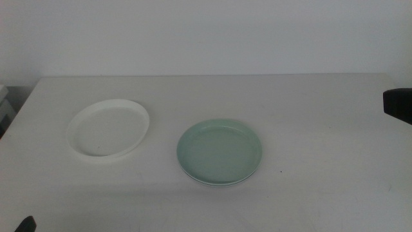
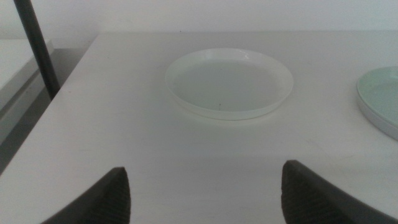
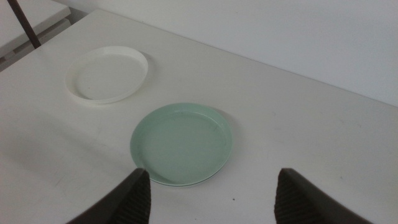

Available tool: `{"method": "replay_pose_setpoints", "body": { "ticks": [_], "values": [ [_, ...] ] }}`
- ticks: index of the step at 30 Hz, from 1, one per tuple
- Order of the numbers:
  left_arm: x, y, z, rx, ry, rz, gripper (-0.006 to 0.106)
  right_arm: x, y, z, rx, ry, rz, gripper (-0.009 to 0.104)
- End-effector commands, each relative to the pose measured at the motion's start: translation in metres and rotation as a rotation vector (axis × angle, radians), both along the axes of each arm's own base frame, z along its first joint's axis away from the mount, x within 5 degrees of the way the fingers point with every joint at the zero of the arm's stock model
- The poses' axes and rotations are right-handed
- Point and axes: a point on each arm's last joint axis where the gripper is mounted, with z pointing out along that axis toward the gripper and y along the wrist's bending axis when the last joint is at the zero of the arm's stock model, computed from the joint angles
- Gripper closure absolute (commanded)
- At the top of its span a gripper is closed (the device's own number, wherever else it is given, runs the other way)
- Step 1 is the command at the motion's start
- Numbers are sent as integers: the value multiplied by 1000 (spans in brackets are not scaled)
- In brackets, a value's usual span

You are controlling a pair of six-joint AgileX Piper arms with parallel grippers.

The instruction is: Stack the three bowls on top of each other.

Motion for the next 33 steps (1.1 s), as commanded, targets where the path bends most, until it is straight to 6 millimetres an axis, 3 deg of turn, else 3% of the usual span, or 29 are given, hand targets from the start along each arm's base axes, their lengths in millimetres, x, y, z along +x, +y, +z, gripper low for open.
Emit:
{"method": "replay_pose_setpoints", "body": {
  "ticks": [1,5,10,24,29,33],
  "values": [
    [0,0,9,11,-96,0,19,1,-1,12,27,-78,-17,44],
    [2,0,12,8,-86,4,19,1,-1,12,27,-78,-17,44],
    [17,-1,53,-147,-19,29,19,1,-1,12,27,-78,-17,45],
    [134,-5,178,-98,333,56,19,1,-1,12,26,-78,-18,46],
    [167,-5,206,-85,520,75,19,1,-1,12,27,-78,-17,46],
    [190,-7,213,-105,580,79,19,1,-1,12,26,-78,-18,46]
  ]
}}
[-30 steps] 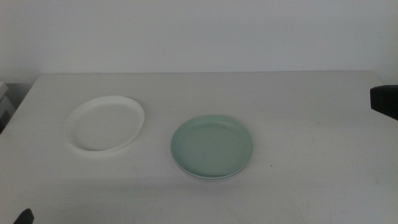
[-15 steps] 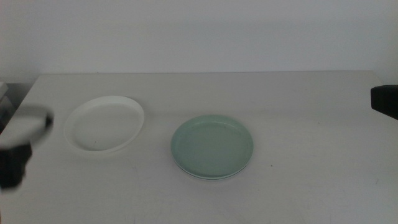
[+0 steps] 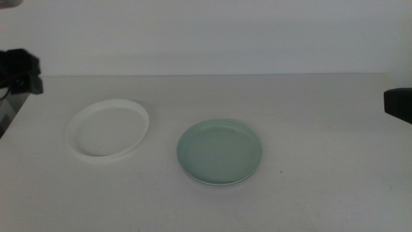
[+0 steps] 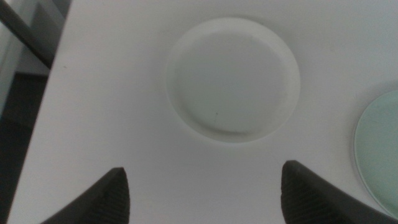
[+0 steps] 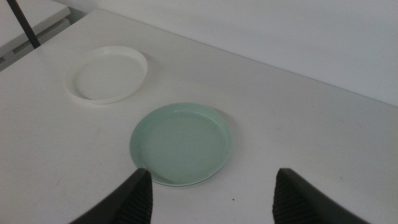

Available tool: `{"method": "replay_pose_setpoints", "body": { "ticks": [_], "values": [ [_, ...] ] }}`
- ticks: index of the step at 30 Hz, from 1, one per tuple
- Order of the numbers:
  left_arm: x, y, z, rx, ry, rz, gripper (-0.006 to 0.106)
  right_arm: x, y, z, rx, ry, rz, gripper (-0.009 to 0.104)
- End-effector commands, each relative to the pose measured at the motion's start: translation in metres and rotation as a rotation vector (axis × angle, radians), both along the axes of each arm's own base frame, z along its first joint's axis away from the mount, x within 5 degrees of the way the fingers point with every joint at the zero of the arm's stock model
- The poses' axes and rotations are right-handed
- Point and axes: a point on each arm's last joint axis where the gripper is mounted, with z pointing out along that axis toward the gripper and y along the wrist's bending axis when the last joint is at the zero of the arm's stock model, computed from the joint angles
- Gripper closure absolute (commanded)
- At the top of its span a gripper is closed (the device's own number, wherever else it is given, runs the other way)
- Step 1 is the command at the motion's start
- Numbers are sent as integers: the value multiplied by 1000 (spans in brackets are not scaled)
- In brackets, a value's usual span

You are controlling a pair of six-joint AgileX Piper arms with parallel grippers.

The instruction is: Stack the three bowls on top of each other.

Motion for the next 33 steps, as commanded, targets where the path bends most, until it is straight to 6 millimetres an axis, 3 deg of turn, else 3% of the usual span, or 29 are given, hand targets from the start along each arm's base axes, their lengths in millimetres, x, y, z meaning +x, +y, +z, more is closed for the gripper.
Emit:
{"method": "replay_pose_setpoints", "body": {
  "ticks": [1,9,16,25,29,33],
  "values": [
    [11,-1,16,-23,-58,8,19,1,-1,12,26,-79,-18,46],
    [53,1,-11,-20,-45,16,21,1,-1,12,26,-79,-18,46],
    [102,43,-29,-132,89,-39,21,1,-1,12,26,-79,-18,46],
    [164,65,-105,-202,186,-63,21,1,-1,12,26,-79,-18,46],
    [177,67,-141,-234,243,-61,21,1,-1,12,26,-79,-18,46],
    [184,66,-163,-251,270,-83,22,1,-1,12,26,-80,-18,46]
  ]
}}
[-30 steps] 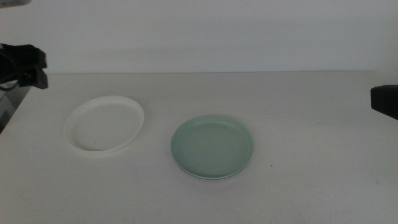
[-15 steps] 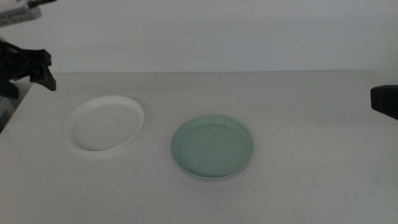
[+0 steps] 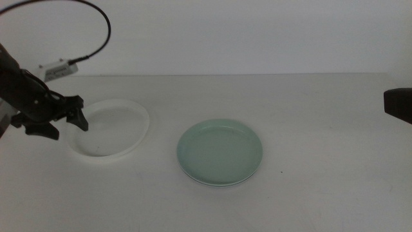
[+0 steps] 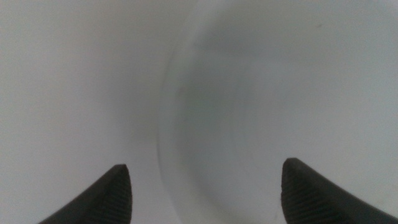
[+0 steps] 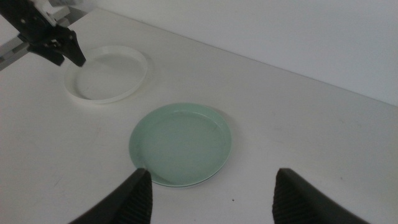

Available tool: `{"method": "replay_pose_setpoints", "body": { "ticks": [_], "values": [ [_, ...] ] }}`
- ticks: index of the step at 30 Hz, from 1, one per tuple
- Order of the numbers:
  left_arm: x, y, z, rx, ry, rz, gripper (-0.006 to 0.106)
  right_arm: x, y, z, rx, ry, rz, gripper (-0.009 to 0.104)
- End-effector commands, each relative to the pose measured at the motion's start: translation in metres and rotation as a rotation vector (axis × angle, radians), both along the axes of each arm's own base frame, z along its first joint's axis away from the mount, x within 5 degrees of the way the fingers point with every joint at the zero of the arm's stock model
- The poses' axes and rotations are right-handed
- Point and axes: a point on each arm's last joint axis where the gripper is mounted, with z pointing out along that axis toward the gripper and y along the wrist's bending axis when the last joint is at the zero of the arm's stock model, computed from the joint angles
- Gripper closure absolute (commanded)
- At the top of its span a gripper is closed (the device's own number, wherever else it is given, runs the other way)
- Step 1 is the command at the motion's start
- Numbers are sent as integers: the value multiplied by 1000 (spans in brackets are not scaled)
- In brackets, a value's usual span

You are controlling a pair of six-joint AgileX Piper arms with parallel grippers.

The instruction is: Stack the three bowls on top of each other.

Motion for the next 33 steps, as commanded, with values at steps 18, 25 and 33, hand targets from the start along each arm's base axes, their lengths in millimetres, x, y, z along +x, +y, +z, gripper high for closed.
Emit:
{"method": "replay_pose_setpoints", "body": {
  "ticks": [18,25,33],
  "values": [
    [7,-1,19,-20,-81,17,100,1,-1,12,27,-80,-18,46],
    [-18,-24,86,-35,-147,-27,100,1,-1,12,27,-80,-18,46],
    [-37,-106,127,-72,-218,-166,100,1,-1,12,27,-80,-18,46]
  ]
}}
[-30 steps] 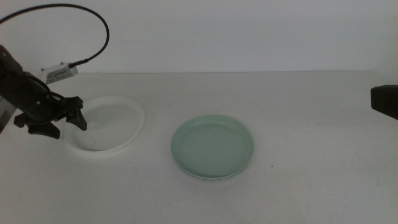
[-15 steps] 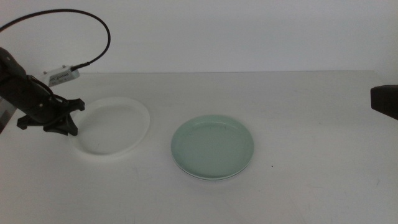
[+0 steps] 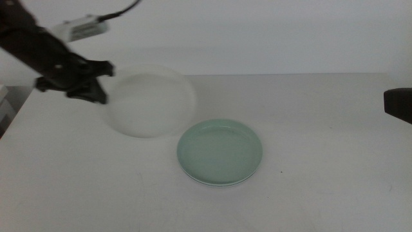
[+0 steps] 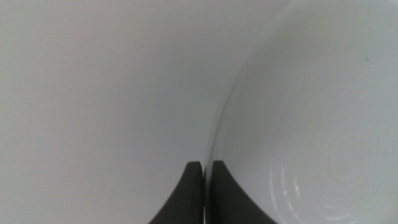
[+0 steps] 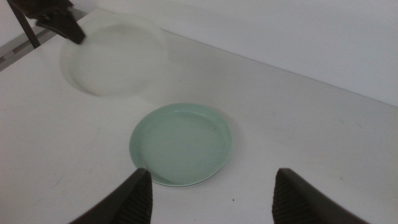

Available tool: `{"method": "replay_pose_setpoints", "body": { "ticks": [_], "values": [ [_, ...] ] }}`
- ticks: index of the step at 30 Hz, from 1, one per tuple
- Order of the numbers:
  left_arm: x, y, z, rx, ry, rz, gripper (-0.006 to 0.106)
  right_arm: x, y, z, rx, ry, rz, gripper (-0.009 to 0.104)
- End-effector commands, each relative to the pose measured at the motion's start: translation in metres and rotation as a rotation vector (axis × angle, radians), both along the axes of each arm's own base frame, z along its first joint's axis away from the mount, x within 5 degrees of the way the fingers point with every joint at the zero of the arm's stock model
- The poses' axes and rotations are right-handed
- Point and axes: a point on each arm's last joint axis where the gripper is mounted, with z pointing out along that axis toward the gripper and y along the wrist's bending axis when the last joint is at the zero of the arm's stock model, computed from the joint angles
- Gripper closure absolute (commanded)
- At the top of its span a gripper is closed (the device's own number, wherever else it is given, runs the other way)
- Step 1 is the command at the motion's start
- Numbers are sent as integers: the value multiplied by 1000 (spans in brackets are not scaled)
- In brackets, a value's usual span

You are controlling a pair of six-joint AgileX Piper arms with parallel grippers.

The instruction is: Stack the three bowls on top of each other.

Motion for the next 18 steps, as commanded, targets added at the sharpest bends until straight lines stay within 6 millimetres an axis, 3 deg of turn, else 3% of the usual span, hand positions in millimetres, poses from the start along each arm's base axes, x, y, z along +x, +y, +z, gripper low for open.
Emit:
{"method": "replay_pose_setpoints", "body": {
  "ticks": [1,10,18],
  "values": [
    [-9,-31,29,-51,-76,-32,100,1,-1,12,27,-80,-18,46],
    [-11,-117,4,-78,-54,-159,100,1,-1,12,28,-81,-18,46],
    [-3,-145,-37,-71,14,-187,100,1,-1,12,28,-81,-18,46]
  ]
}}
